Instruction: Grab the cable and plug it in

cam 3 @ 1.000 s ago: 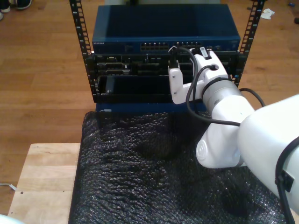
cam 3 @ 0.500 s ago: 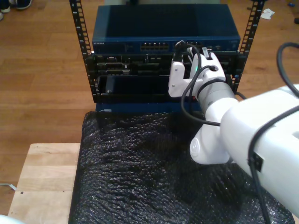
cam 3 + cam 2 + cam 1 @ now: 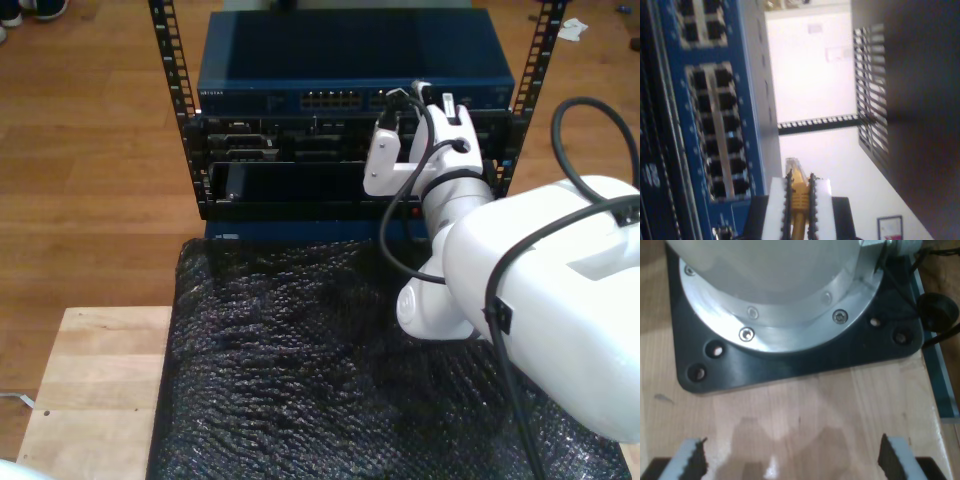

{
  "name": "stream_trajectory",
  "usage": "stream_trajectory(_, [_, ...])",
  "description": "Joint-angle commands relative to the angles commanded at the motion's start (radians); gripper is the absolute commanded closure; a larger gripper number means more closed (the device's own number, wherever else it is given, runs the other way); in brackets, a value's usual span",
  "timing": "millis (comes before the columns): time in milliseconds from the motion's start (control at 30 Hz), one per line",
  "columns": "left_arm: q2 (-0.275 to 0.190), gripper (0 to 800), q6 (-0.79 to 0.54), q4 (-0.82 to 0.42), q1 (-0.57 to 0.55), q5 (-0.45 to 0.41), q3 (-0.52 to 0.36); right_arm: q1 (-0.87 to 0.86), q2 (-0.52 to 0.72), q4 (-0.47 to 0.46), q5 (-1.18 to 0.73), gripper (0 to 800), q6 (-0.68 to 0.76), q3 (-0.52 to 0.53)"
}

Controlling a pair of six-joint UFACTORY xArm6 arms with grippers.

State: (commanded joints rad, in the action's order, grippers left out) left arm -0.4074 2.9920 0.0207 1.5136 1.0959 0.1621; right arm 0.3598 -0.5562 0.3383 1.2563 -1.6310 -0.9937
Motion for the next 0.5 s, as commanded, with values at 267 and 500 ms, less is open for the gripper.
stream_trajectory(267, [0.000,0,0.000,0.000,0.002,0.000,0.000,0.003,-0.032,0.038,0.072,800,-0.005,-0.006])
stream_trajectory(500, [0.000,0,0.000,0.000,0.002,0.000,0.000,0.009,-0.071,0.081,0.098,800,-0.058,-0.046])
